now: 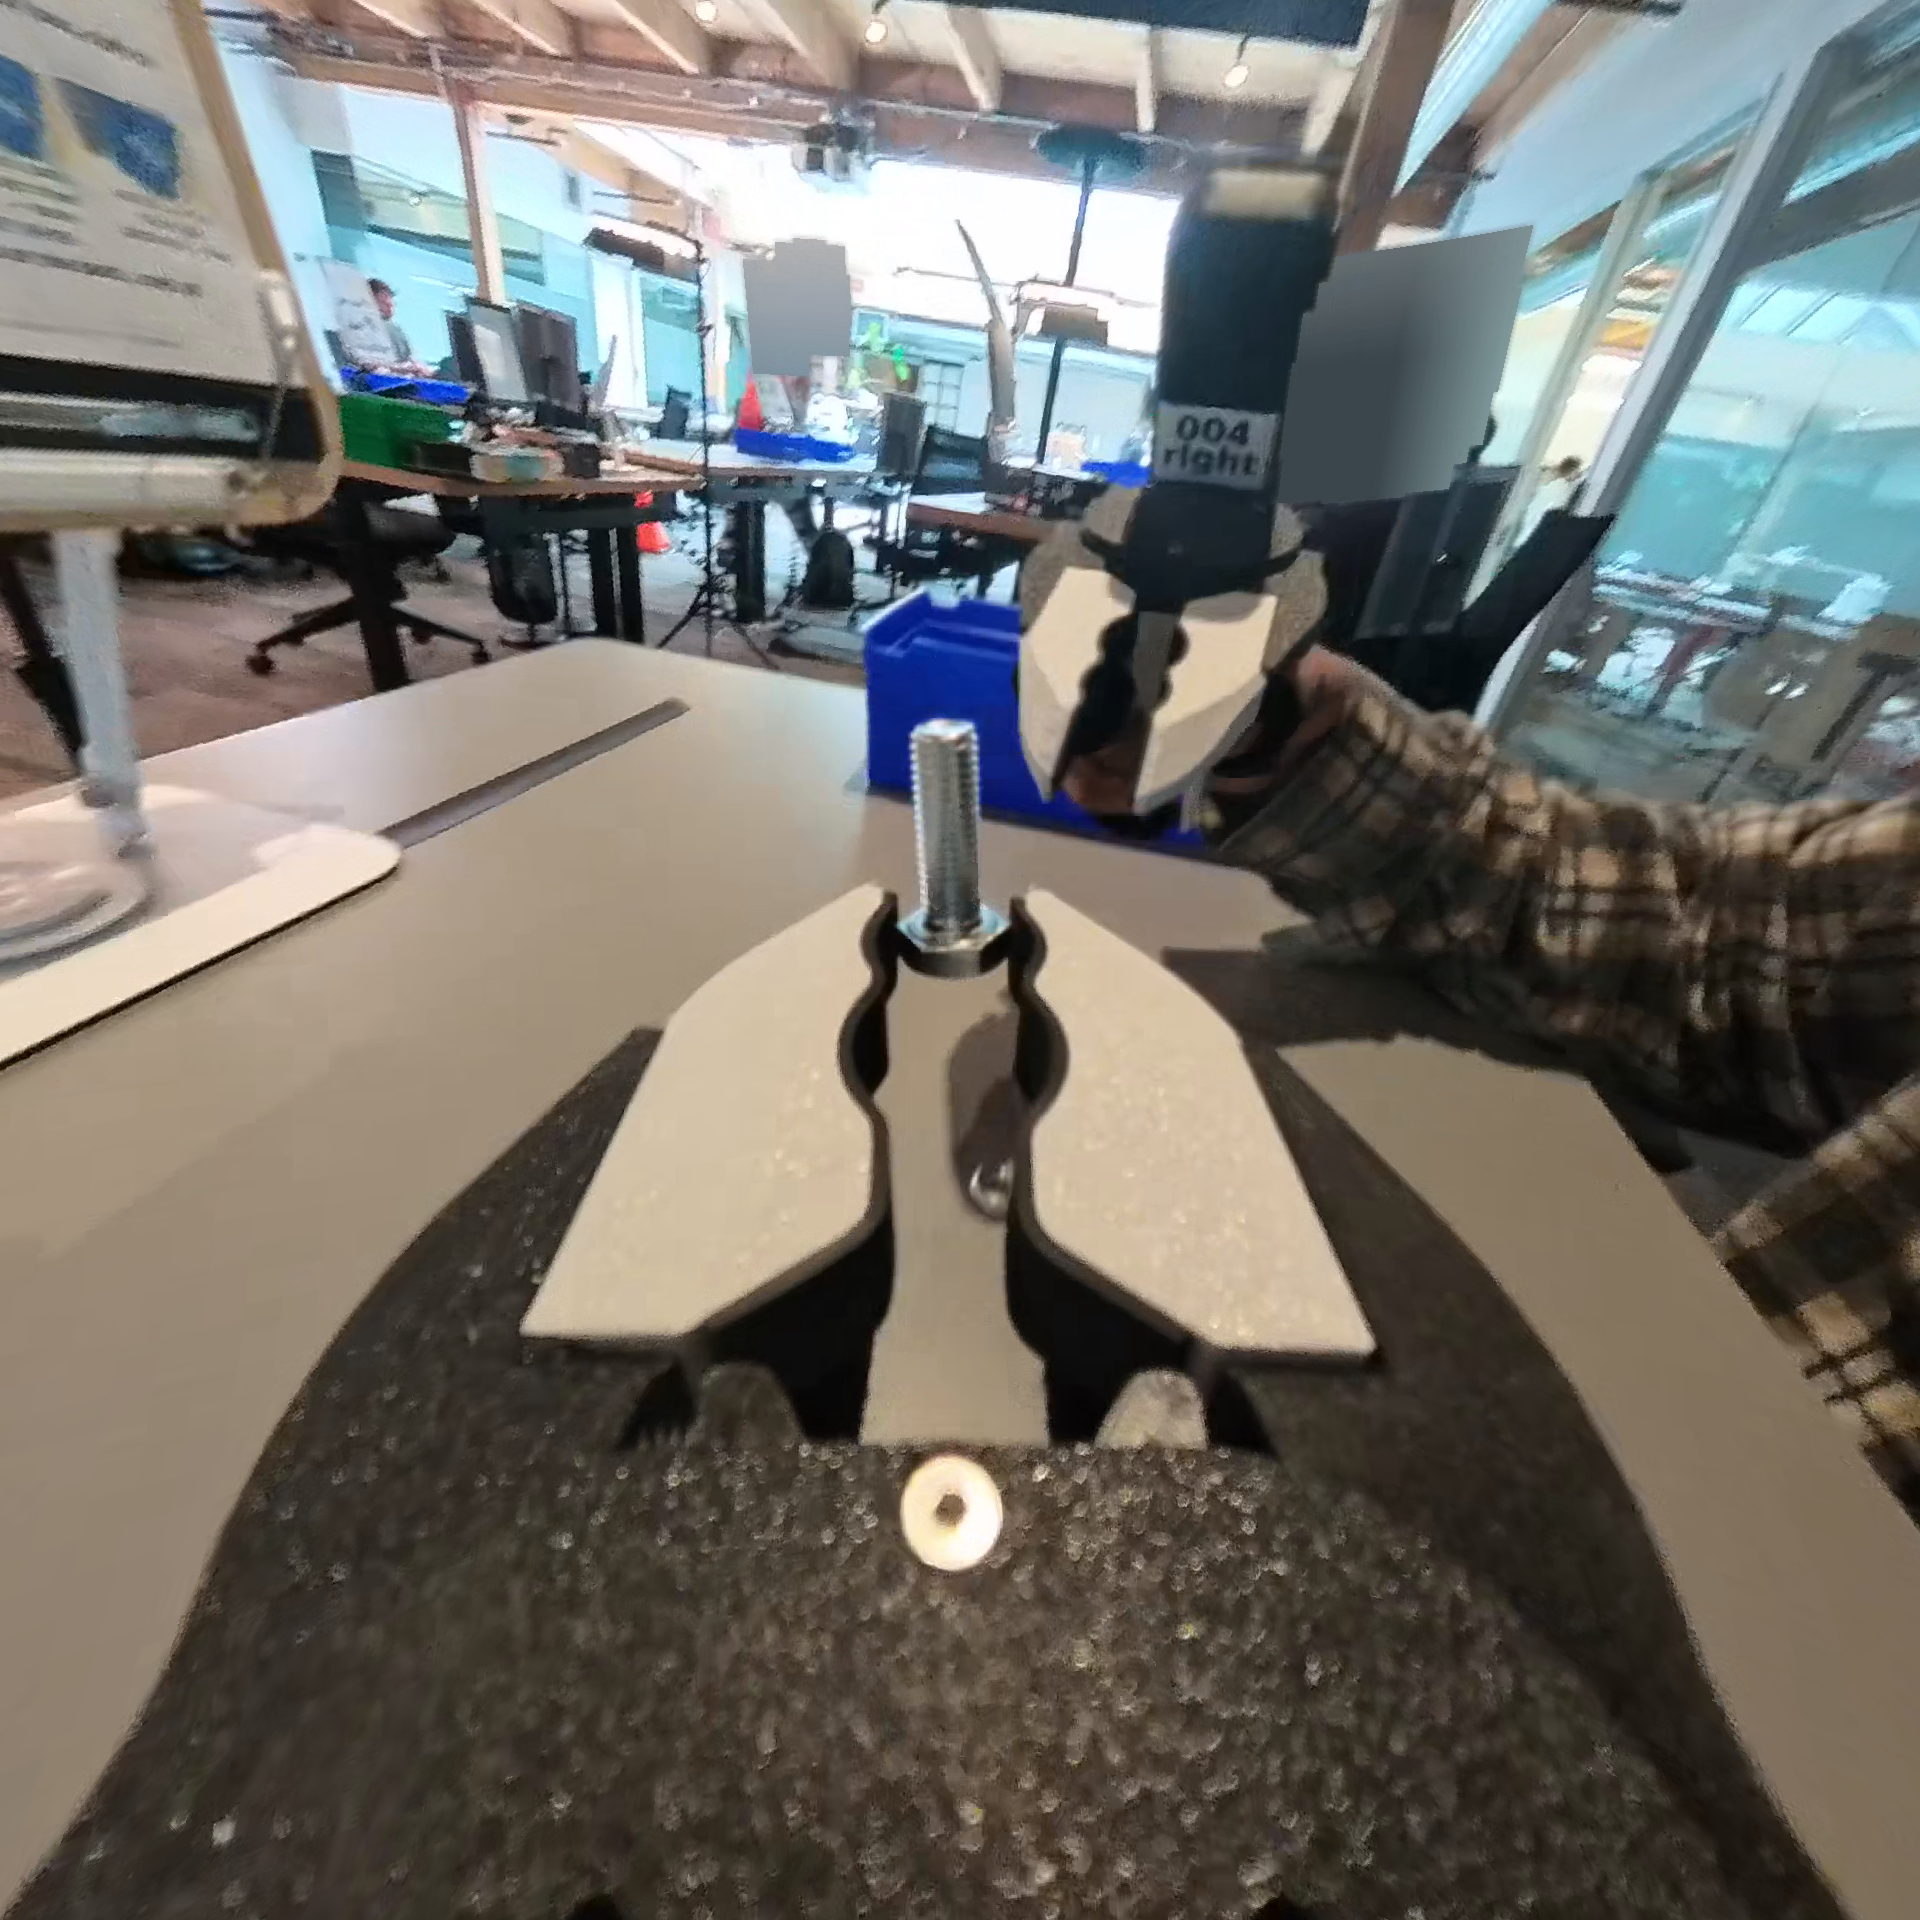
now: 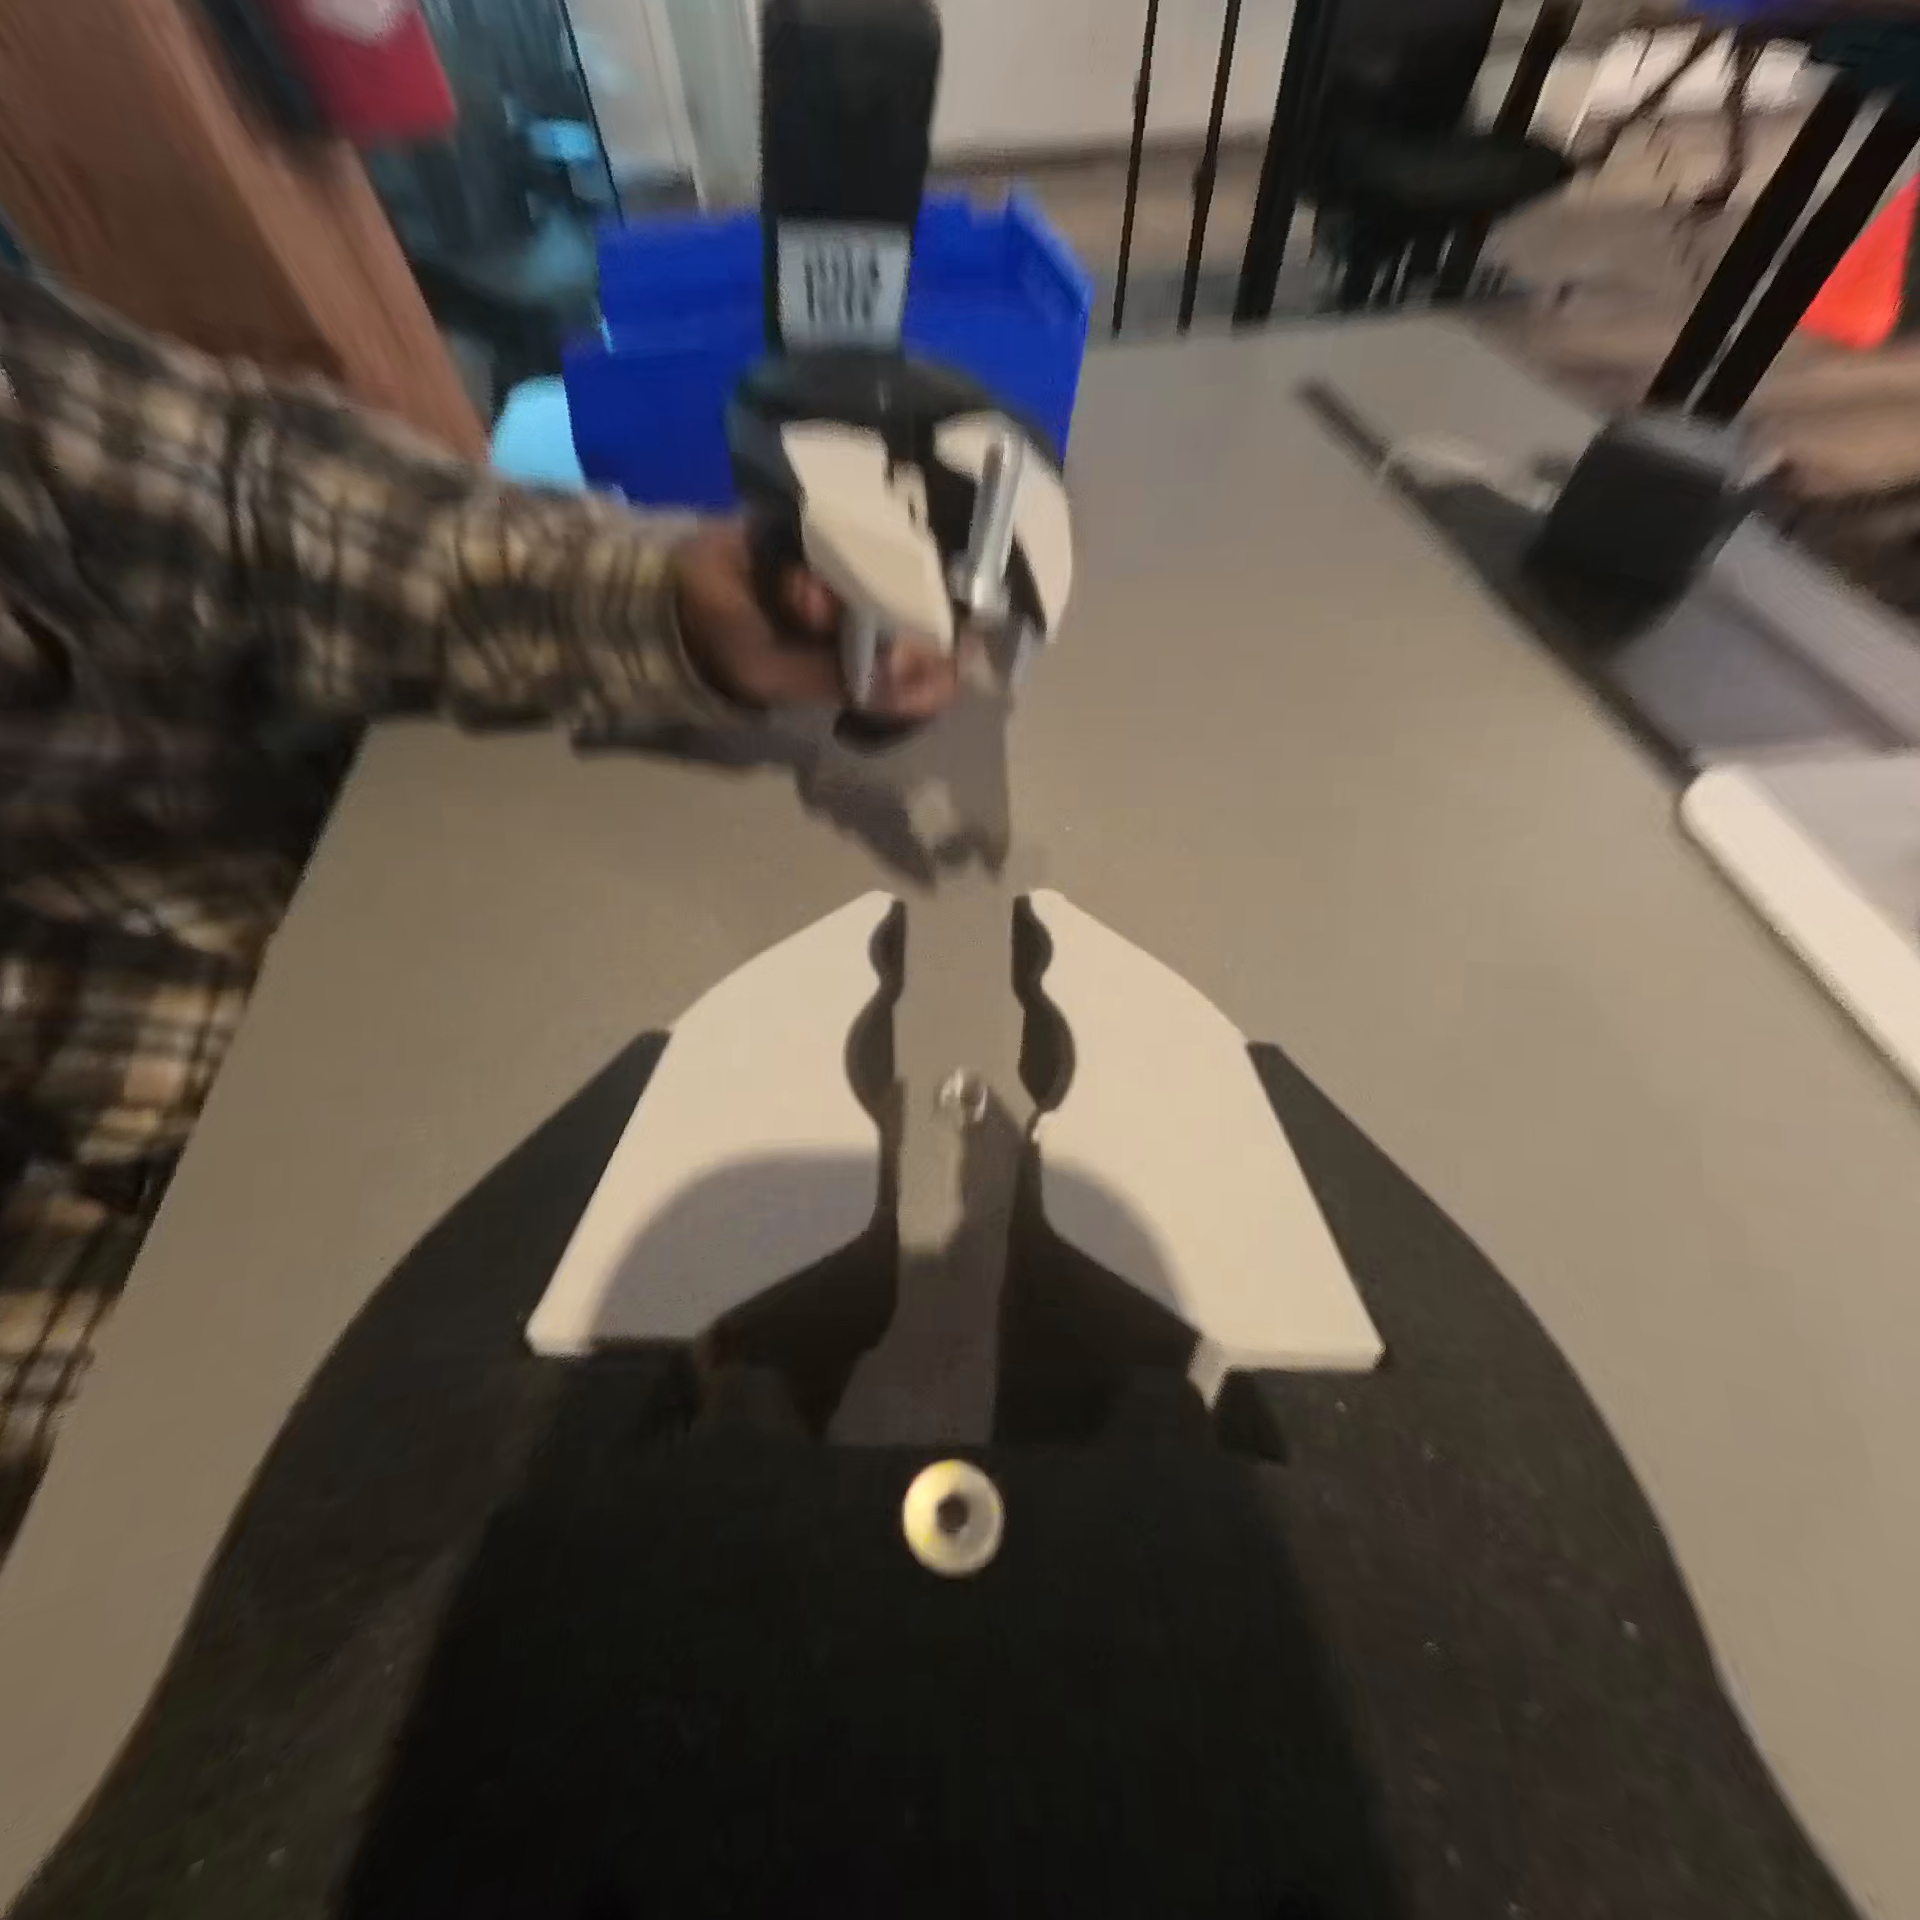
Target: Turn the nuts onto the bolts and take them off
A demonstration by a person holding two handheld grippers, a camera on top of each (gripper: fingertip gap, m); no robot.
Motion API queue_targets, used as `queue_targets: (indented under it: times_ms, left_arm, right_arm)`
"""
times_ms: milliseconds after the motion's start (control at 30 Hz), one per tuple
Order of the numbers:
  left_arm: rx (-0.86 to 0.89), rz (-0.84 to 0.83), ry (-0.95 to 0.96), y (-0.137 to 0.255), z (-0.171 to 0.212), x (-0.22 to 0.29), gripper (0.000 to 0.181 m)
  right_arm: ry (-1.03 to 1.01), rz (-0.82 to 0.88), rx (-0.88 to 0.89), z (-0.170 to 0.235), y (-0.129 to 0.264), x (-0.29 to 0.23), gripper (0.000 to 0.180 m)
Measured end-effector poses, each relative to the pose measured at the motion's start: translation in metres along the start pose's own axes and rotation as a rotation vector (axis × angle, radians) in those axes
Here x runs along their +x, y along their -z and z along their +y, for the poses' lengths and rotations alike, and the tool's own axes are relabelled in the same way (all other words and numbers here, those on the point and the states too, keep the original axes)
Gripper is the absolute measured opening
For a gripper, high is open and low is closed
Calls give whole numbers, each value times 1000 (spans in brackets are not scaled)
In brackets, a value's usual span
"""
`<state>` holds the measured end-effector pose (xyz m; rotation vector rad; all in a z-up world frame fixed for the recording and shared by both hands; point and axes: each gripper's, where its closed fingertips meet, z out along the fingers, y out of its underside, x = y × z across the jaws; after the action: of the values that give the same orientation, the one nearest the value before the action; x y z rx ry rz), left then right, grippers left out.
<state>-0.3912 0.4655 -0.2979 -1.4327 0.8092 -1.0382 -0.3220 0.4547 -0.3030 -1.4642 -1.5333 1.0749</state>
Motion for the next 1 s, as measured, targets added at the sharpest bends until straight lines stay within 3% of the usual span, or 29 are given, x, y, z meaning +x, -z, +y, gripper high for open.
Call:
queue_targets:
  times_ms: [133, 333, 633, 767, 1000]
  left_arm:
    - [-40, -70, -44, 31, 21, 1, 19]
    - [9, -89, -29, 45, 16, 4, 19]
    - [24, -86, -50, 44, 14, 6, 19]
    - [30, -82, -34, 44, 15, 6, 19]
    - [-6, -74, -53, 39, 23, 9, 19]
  right_arm:
    - [17, -21, -290, 61, -17, -9, 22]
    - [-10, -79, -402, 91, -47, -8, 26]
    - [-33, -63, -474, 118, -63, 0, 29]
    - [-25, -67, -476, 119, -68, 0, 18]
    - [-31, -51, -436, 119, -68, -1, 17]
